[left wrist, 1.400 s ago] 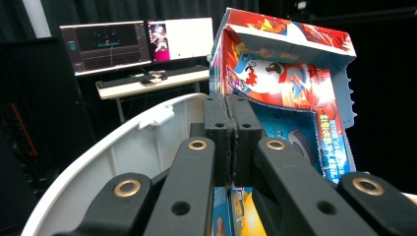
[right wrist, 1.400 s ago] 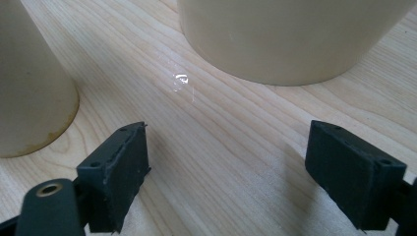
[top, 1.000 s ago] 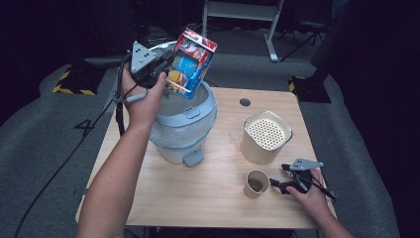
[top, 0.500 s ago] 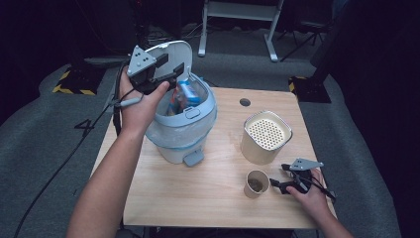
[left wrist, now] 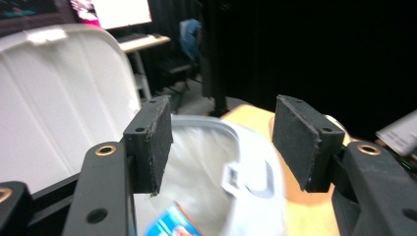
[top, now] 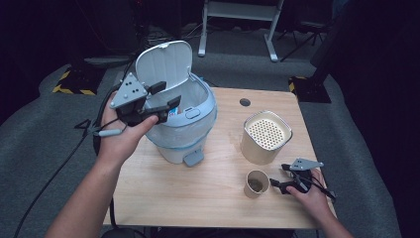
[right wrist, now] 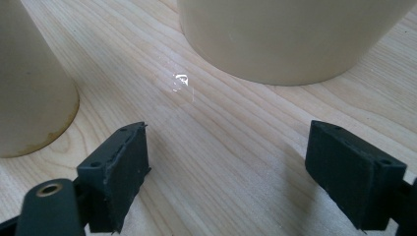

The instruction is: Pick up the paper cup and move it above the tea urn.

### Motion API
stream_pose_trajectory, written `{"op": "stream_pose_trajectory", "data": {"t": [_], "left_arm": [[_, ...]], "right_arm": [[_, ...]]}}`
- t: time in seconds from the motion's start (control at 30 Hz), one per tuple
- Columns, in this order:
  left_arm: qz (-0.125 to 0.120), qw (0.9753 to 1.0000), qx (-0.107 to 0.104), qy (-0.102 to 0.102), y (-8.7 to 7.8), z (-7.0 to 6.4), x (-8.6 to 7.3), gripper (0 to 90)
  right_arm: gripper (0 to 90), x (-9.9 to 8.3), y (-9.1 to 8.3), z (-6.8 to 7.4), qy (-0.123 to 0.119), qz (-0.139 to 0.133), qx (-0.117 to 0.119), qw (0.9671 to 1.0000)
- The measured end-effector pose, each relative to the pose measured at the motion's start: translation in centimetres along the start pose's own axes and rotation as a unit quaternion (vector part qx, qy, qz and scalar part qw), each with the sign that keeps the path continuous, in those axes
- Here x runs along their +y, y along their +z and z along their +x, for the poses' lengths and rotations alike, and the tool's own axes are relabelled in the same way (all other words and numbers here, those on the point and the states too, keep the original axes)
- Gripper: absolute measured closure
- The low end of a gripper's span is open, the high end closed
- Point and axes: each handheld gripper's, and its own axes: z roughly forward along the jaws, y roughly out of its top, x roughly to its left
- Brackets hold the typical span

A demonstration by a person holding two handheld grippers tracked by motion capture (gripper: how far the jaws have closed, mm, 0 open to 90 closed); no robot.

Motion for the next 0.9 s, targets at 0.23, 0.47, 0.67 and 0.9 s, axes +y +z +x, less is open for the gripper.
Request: {"op": "stream_pose_trajectory", "data": {"t": [0.23, 0.47, 0.67, 0.9], "left_arm": [[0.018, 0.9988, -0.045, 0.001, -1.3, -1.4, -3.6, 39.5], [0.052, 0.9964, -0.067, -0.001, -1.5, -2.3, -7.5, 39.4], [0.085, 0.9933, -0.078, 0.007, -0.9, -3.2, -11.0, 39.1], [0.139, 0.9867, -0.082, -0.012, 0.8, -3.3, -15.5, 38.9]], "right_arm": [[20.4, -0.2, -0.2, 0.1, -0.013, -0.006, 0.006, 0.9999], [24.1, -0.4, -1.0, 0.3, -0.022, 0.002, 0.018, 0.9996], [25.0, -0.4, -1.5, 0.3, -0.013, 0.004, 0.021, 0.9997], [23.8, -0.2, -2.7, 1.2, -0.002, -0.025, 0.027, 0.9993]]}}
